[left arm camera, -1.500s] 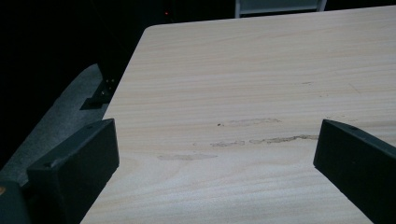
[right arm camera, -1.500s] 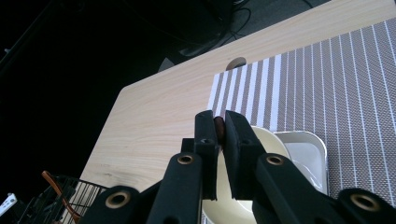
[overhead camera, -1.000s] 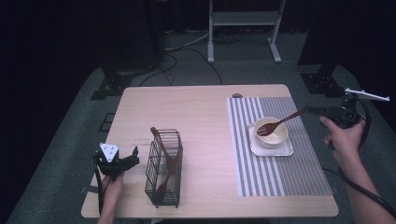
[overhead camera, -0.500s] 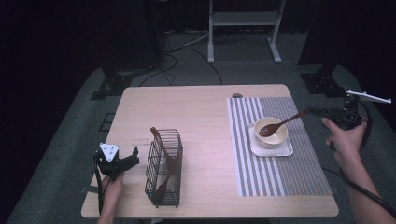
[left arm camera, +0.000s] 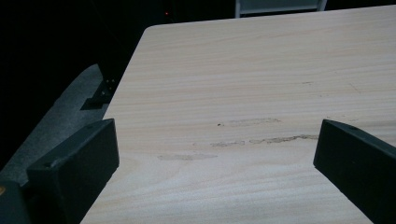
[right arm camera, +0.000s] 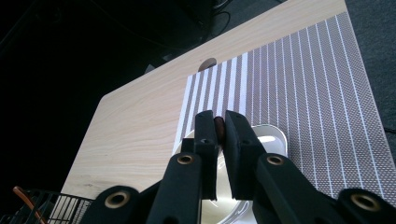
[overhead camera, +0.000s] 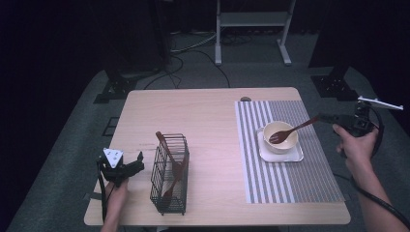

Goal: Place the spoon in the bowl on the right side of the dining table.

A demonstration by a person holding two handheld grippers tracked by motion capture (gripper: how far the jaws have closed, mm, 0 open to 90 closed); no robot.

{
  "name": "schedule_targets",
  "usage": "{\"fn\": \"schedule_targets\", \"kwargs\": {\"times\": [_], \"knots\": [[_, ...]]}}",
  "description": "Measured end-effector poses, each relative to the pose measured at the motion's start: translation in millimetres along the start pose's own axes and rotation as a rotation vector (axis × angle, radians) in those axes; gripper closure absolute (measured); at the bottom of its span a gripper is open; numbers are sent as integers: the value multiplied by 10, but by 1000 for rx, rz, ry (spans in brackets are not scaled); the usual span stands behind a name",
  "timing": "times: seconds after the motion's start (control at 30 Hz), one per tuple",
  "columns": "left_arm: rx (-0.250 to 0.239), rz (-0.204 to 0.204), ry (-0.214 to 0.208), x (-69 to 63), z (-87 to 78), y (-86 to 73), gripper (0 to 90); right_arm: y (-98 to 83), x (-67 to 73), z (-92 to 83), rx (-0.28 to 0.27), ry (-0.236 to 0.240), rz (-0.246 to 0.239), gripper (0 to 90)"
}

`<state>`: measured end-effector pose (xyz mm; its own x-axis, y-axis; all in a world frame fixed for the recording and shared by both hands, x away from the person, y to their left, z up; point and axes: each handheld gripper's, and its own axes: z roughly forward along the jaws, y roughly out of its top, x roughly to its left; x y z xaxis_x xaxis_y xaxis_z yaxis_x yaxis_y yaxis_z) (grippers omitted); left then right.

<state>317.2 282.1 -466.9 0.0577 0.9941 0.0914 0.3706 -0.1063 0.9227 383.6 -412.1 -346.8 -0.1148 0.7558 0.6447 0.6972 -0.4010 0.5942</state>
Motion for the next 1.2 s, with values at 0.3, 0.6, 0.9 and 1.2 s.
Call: {"fn": "schedule_targets", "kwargs": {"times": [0.3, 0.6, 0.9, 1.2], "knots": [[-1, 1, 0, -2, 0, -1, 0, -34, -59, 49, 7, -14, 6, 832], [-1, 2, 0, -3, 1, -1, 0, -56, -116, 82, 14, -20, 17, 832], [-1, 2, 0, -4, 1, -1, 0, -81, -160, 104, 19, -23, 32, 827], [0, 3, 0, -4, 1, 0, 0, -96, -199, 116, 23, -15, 44, 813]]}}
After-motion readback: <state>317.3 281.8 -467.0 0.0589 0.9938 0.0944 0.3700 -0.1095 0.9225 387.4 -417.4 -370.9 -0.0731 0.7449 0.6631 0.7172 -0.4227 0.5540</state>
